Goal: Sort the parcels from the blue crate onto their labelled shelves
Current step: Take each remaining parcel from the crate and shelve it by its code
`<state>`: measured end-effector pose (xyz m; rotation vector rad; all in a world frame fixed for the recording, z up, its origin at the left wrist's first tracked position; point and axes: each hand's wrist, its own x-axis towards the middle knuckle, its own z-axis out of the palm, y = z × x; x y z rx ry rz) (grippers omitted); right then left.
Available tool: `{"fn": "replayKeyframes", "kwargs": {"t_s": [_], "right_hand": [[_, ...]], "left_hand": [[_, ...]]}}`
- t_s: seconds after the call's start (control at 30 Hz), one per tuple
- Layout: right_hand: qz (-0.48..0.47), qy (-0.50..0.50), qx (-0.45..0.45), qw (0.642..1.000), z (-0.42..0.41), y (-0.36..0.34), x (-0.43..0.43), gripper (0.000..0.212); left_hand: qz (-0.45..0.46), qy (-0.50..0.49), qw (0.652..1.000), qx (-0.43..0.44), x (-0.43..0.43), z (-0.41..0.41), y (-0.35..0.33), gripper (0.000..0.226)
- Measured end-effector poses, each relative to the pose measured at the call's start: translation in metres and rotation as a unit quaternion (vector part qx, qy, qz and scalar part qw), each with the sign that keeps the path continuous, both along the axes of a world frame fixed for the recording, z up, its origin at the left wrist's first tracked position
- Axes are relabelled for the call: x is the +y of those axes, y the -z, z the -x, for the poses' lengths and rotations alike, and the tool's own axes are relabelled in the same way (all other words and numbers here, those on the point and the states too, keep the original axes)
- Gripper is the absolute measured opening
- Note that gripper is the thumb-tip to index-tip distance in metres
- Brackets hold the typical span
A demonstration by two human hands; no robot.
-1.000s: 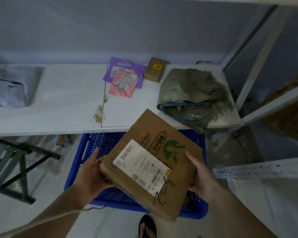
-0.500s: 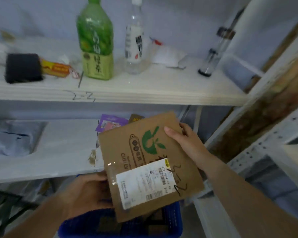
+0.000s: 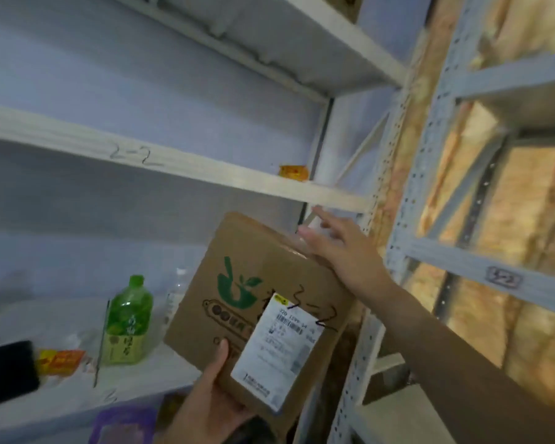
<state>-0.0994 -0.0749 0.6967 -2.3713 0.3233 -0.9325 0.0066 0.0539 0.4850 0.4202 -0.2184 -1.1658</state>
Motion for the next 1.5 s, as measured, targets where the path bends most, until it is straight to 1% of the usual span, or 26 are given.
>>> {"fn": "replayKeyframes", "kwargs": {"t_s": [0.03, 0.07, 0.1, 0.2, 0.27, 0.37, 0.4, 0.47, 0.53, 0.6, 0.67, 0.73, 0.8, 0.83, 0.9, 0.97, 1.0, 1.07, 1.13, 1.17, 1.27, 1.3, 1.33, 1.4, 1.47, 1.5], "right_hand": [[-0.037, 0.029, -0.119, 0.992, 0.019, -0.009, 0.002, 0.076], [-0.092, 0.028, -0.209, 0.973, 0.035, -0.013, 0.001, 0.082], [-0.137, 0.006, -0.248, 0.959, 0.05, -0.015, 0.002, 0.089], [-0.196, -0.065, -0.209, 0.956, 0.078, -0.01, 0.007, 0.105], [-0.193, -0.046, -0.237, 0.951, 0.095, -0.015, -0.005, 0.097], [-0.187, -0.029, -0.298, 0.936, 0.121, -0.042, -0.023, 0.086], [-0.19, -0.028, -0.309, 0.931, 0.137, -0.053, -0.031, 0.084], [-0.19, -0.037, -0.327, 0.925, 0.169, -0.077, -0.047, 0.079], [-0.177, -0.039, -0.336, 0.924, 0.205, -0.102, -0.061, 0.074], [-0.144, -0.023, -0.334, 0.931, 0.242, -0.123, -0.072, 0.072], [-0.118, -0.001, -0.333, 0.936, 0.273, -0.14, -0.078, 0.074], [-0.108, 0.027, -0.339, 0.934, 0.298, -0.155, -0.085, 0.076], [-0.091, 0.075, -0.331, 0.936, 0.319, -0.167, -0.089, 0.074], [-0.079, 0.102, -0.318, 0.939, 0.329, -0.171, -0.091, 0.071], [-0.058, 0.131, -0.3, 0.943, 0.345, -0.178, -0.097, 0.057], [-0.038, 0.139, -0.286, 0.947, 0.358, -0.179, -0.099, 0.043], [-0.022, 0.143, -0.273, 0.951, 0.363, -0.179, -0.099, 0.04], [0.005, 0.152, -0.23, 0.961, 0.372, -0.179, -0.098, 0.049], [0.007, 0.149, -0.17, 0.974, 0.382, -0.179, -0.095, 0.056], [-0.008, 0.136, -0.134, 0.982, 0.387, -0.178, -0.094, 0.064], [-0.03, 0.074, -0.029, 0.996, 0.394, -0.17, -0.098, 0.111], [-0.023, 0.057, -0.015, 0.998, 0.394, -0.166, -0.1, 0.116], [-0.019, 0.051, -0.018, 0.998, 0.392, -0.161, -0.101, 0.117], [-0.024, 0.064, -0.042, 0.997, 0.384, -0.15, -0.106, 0.11], [-0.016, 0.086, -0.07, 0.994, 0.374, -0.137, -0.113, 0.094], [-0.015, 0.09, -0.083, 0.992, 0.369, -0.129, -0.116, 0.086]], "left_hand": [[0.024, 0.006, 1.0, -0.019, -0.009, 0.007, -0.023, 0.064], [0.049, 0.01, 0.998, -0.042, -0.018, 0.015, -0.046, 0.065], [0.074, 0.012, 0.995, -0.069, -0.027, 0.023, -0.069, 0.064], [0.13, -0.004, 0.981, -0.144, -0.057, 0.052, -0.132, 0.063], [0.16, 0.013, 0.97, -0.183, -0.076, 0.077, -0.169, 0.062], [0.169, 0.033, 0.961, -0.218, -0.099, 0.102, -0.209, 0.064], [0.158, 0.024, 0.961, -0.226, -0.106, 0.112, -0.222, 0.066], [0.115, -0.035, 0.966, -0.229, -0.117, 0.126, -0.246, 0.075], [0.115, -0.077, 0.964, -0.226, -0.125, 0.138, -0.269, 0.084], [0.151, -0.087, 0.96, -0.217, -0.13, 0.154, -0.293, 0.086], [0.163, -0.124, 0.945, -0.256, -0.133, 0.172, -0.311, 0.075], [0.155, -0.177, 0.903, -0.36, -0.134, 0.19, -0.326, 0.063], [0.125, -0.213, 0.846, -0.472, -0.135, 0.205, -0.338, 0.056], [0.11, -0.22, 0.822, -0.514, -0.136, 0.212, -0.343, 0.054], [0.086, -0.221, 0.796, -0.557, -0.138, 0.226, -0.352, 0.047], [0.084, -0.212, 0.789, -0.57, -0.14, 0.24, -0.358, 0.04], [0.086, -0.207, 0.79, -0.57, -0.141, 0.245, -0.359, 0.038], [0.08, -0.204, 0.795, -0.565, -0.141, 0.253, -0.358, 0.037], [0.069, -0.201, 0.806, -0.552, -0.141, 0.255, -0.353, 0.037], [0.065, -0.197, 0.813, -0.543, -0.142, 0.254, -0.349, 0.036], [0.061, -0.183, 0.826, -0.53, -0.14, 0.251, -0.335, 0.037], [0.06, -0.178, 0.827, -0.53, -0.14, 0.25, -0.331, 0.038], [0.057, -0.176, 0.824, -0.535, -0.139, 0.249, -0.327, 0.041], [0.05, -0.181, 0.818, -0.544, -0.137, 0.249, -0.321, 0.046], [0.035, -0.211, 0.809, -0.548, -0.134, 0.246, -0.315, 0.052], [0.023, -0.238, 0.797, -0.555, -0.132, 0.243, -0.311, 0.055]]}}
